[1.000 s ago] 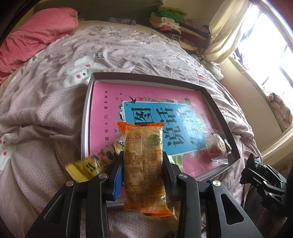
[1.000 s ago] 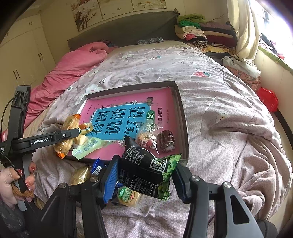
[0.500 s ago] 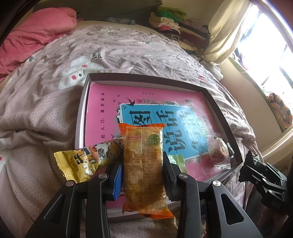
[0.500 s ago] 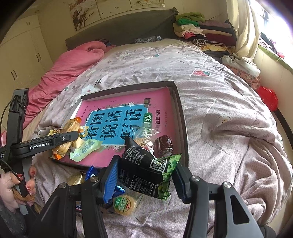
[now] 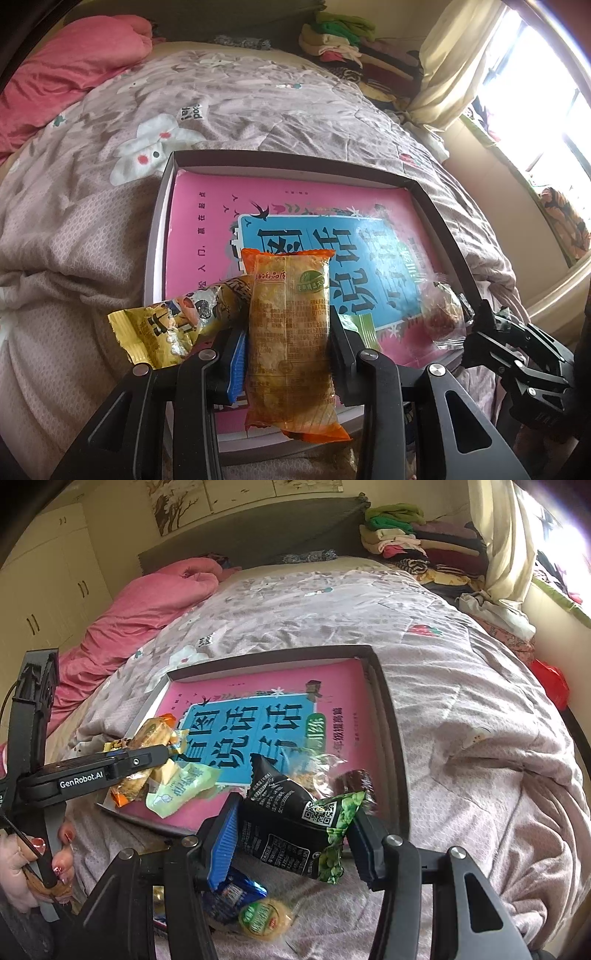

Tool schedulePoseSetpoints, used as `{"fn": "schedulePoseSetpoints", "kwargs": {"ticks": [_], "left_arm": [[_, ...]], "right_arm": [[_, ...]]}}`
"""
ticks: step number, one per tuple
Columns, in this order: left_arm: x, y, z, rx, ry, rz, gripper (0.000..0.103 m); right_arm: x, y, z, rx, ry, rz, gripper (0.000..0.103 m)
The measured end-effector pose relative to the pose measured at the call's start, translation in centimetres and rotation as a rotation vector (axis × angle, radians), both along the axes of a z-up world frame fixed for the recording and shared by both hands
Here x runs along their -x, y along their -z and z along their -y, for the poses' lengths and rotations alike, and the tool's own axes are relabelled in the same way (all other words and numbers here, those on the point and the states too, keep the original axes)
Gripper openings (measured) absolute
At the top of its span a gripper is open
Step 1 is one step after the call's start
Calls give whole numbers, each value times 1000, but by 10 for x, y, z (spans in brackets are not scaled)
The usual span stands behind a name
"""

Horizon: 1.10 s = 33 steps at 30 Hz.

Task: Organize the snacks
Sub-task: 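Carry both held snacks over the pink tray with both tools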

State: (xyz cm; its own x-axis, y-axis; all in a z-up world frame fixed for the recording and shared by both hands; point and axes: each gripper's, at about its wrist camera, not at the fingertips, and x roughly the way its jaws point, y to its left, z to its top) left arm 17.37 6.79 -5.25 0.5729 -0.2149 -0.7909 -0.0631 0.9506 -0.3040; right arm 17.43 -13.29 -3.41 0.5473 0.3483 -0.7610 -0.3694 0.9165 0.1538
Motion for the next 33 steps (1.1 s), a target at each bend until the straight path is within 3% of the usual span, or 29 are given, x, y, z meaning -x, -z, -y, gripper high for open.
{"fn": "schedulePoseSetpoints", "kwargs": {"ticks": [18, 33], "left_arm": [[3, -4, -16, -5, -22, 32, 38], [13, 4, -19, -13, -36, 24, 38]], "right_arm": [[-10, 9, -46, 8, -108, -8, 54], [-11, 24, -57, 26, -153, -45, 54]]}}
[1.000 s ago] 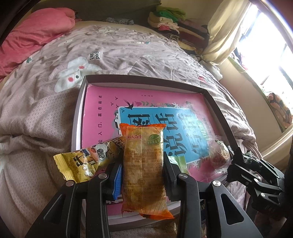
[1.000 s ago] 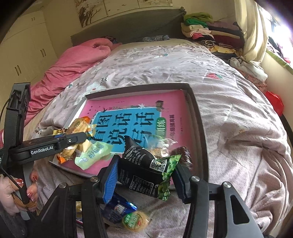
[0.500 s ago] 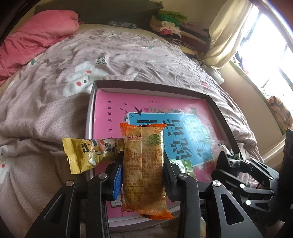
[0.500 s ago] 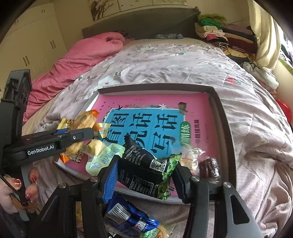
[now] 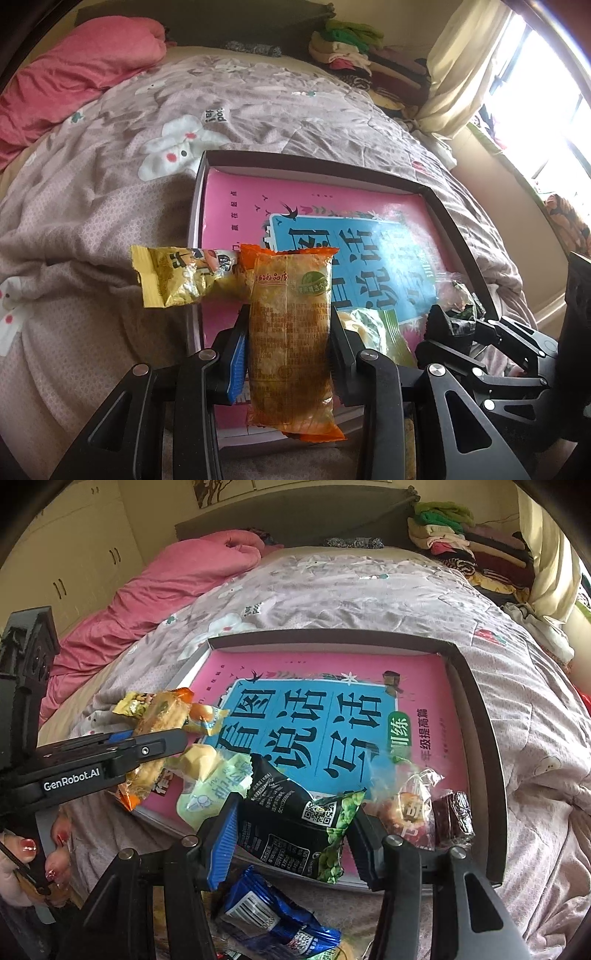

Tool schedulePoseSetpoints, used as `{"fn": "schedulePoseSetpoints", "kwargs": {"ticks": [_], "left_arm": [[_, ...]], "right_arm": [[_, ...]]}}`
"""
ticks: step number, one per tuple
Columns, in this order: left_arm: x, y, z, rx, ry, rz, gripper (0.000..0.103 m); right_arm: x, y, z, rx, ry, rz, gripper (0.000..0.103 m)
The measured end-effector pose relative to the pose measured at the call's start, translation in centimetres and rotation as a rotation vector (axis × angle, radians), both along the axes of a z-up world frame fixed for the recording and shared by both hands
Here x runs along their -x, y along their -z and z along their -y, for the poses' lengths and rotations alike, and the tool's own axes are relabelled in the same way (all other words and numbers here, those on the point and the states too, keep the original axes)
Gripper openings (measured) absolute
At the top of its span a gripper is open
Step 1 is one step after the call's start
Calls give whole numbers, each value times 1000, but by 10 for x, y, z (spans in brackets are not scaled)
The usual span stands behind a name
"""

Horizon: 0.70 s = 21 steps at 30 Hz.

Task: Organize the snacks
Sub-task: 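Carry both held snacks over the pink tray with both tools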

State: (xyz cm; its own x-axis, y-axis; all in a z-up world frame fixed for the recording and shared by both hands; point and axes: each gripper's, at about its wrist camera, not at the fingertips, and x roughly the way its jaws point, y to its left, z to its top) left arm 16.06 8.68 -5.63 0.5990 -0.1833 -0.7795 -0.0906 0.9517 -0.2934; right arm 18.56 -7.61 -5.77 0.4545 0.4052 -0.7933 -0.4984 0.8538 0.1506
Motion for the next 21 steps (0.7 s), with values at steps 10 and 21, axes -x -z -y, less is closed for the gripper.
{"fn": "schedulePoseSetpoints", "kwargs": {"ticks": [10, 21], "left_arm": [[-1, 1, 2, 2, 9, -6, 38], [-2, 2, 4, 6, 24, -10, 38]], "right_arm": [[-6, 4, 5, 17, 20, 6, 54], [-6, 7, 9, 13, 27, -15, 55]]}}
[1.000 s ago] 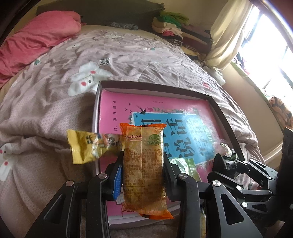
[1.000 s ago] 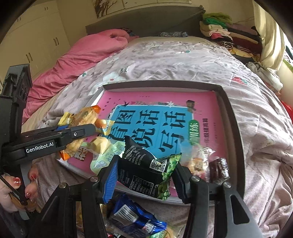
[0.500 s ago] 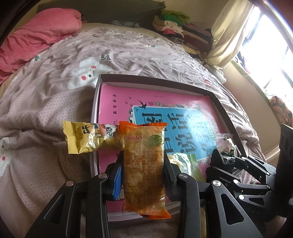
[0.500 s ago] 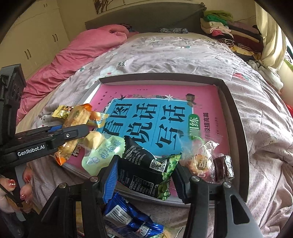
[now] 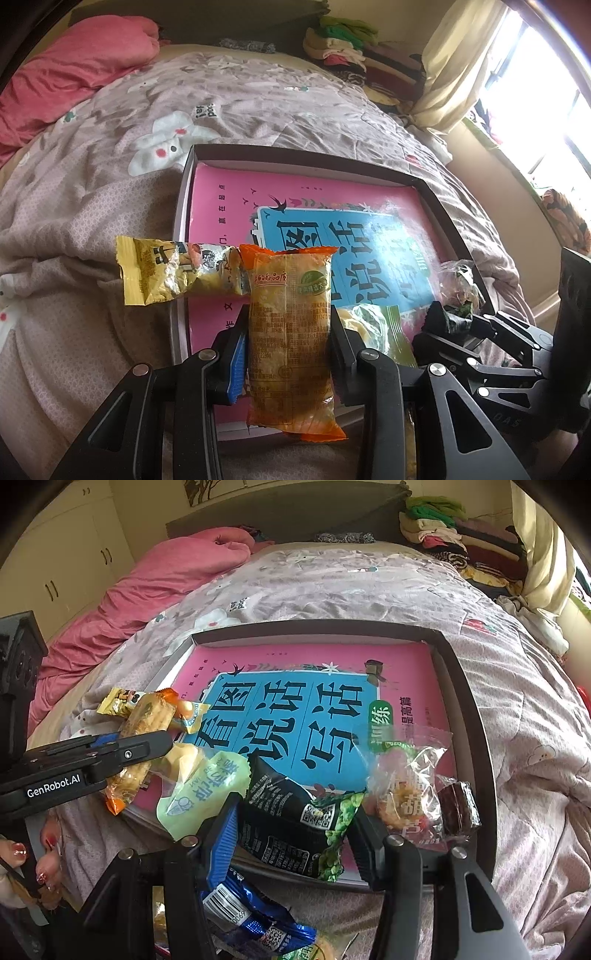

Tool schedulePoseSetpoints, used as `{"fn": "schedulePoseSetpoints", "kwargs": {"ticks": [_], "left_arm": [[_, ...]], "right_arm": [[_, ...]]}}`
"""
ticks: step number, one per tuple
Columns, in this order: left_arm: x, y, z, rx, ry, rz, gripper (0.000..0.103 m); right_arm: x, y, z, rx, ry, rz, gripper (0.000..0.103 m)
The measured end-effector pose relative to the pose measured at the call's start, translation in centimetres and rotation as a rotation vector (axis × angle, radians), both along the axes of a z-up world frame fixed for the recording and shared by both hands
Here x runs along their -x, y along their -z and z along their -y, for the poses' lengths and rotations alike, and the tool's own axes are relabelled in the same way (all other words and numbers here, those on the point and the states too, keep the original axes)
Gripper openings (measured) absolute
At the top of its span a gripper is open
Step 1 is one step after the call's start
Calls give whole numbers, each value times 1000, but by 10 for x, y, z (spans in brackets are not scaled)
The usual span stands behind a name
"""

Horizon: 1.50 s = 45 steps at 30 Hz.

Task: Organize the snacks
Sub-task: 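Carry both held snacks over the pink tray with both tools, then open the left tool over the tray while the right tool releases the black pea bag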

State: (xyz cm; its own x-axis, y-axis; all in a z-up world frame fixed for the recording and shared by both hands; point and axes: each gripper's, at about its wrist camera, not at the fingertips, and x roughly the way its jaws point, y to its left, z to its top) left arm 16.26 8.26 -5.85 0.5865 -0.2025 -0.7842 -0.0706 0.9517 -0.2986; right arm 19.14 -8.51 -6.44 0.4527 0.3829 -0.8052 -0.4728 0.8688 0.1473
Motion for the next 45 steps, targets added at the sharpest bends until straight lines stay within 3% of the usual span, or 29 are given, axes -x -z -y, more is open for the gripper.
{"fn": "schedulePoseSetpoints", "kwargs": {"ticks": [28, 45], "left_arm": [[3, -2, 0, 8, -16, -9, 39], [8, -14, 0, 21, -11, -16, 61]], "right_arm": [[8, -11, 10, -21, 31, 4, 56], [11, -25, 23, -48, 66, 18, 59]]}}
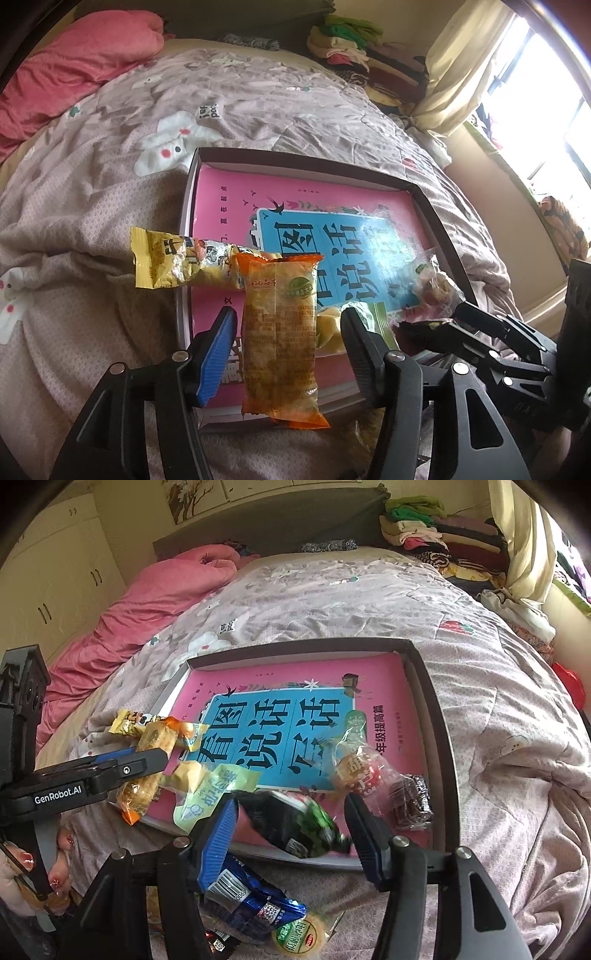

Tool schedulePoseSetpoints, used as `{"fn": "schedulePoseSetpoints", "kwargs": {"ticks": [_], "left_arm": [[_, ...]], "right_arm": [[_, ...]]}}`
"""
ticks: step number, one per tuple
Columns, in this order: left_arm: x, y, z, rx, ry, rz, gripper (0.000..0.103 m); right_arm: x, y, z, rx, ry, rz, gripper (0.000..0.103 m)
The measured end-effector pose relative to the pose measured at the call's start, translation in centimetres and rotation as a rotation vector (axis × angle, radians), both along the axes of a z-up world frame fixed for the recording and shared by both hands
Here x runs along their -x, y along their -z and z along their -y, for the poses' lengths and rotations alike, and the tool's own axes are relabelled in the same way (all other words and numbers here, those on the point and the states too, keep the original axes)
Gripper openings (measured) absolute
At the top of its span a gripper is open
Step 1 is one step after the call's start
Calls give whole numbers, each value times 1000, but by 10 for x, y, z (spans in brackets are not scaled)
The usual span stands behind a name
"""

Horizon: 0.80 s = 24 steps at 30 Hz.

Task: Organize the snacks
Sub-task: 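Open the left tool over the tray while the right tool releases the black pea bag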

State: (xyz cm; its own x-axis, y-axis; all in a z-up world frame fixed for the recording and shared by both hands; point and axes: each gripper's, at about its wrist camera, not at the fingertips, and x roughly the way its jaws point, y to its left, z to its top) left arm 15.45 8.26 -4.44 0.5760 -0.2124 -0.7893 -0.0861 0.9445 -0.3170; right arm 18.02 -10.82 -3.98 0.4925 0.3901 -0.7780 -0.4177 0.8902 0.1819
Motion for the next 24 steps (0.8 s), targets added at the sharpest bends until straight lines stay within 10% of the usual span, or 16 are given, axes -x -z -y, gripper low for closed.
{"fn": "schedulePoseSetpoints", "kwargs": {"ticks": [24], "left_arm": [[14, -38, -6, -3, -13, 60, 73]], "right_arm": [[8, -26, 22, -41, 54, 63, 67]]}}
